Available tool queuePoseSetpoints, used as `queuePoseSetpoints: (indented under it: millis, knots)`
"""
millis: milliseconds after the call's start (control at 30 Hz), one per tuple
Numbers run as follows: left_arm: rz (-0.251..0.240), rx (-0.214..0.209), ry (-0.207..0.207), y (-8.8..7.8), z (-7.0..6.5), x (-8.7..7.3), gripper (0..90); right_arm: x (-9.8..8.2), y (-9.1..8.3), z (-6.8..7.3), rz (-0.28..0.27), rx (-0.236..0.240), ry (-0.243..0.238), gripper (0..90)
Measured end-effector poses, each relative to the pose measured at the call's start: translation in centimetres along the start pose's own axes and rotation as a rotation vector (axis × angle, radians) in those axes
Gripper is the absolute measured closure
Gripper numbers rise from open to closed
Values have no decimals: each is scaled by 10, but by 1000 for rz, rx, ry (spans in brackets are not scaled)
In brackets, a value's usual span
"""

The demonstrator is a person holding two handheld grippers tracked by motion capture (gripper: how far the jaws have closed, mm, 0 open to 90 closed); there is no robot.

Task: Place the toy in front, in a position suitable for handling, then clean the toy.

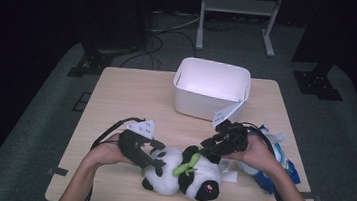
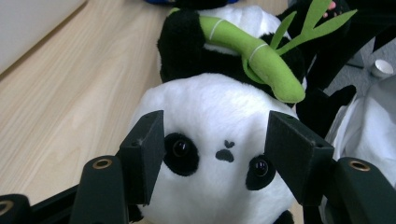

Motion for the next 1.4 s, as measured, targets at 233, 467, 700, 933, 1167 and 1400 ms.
queuePoseSetpoints:
  millis: [233, 467, 700, 933, 1167, 1400]
  knots:
    - [-4, 32, -7, -11, 2, -4, 367, 0, -7, -8, -20, -17, 8, 600]
    - [-10, 58, -36, -16, 9, -14, 348, 1, -11, -17, -28, -44, 20, 542]
    - [-28, 84, -64, -24, 14, -23, 287, 2, -16, -29, -47, -80, 22, 463]
    - [-32, 109, -92, -30, 20, -29, 252, 5, -16, -38, -51, -86, 34, 416]
    - [-25, 124, -121, -32, 27, -38, 225, 11, -16, -46, -43, -87, 32, 397]
    - [-25, 141, -130, -37, 30, -43, 200, 17, -18, -51, -34, -94, 36, 392]
Point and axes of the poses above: each handheld gripper's, and its own axes: y roughly forward along the jaws, x roughly out of its top, z roughly to its left, the point moved 3 cm from there along y, roughly forward along the jaws, and after that the axes turned 12 degrees about x, right-handed, at the moved point
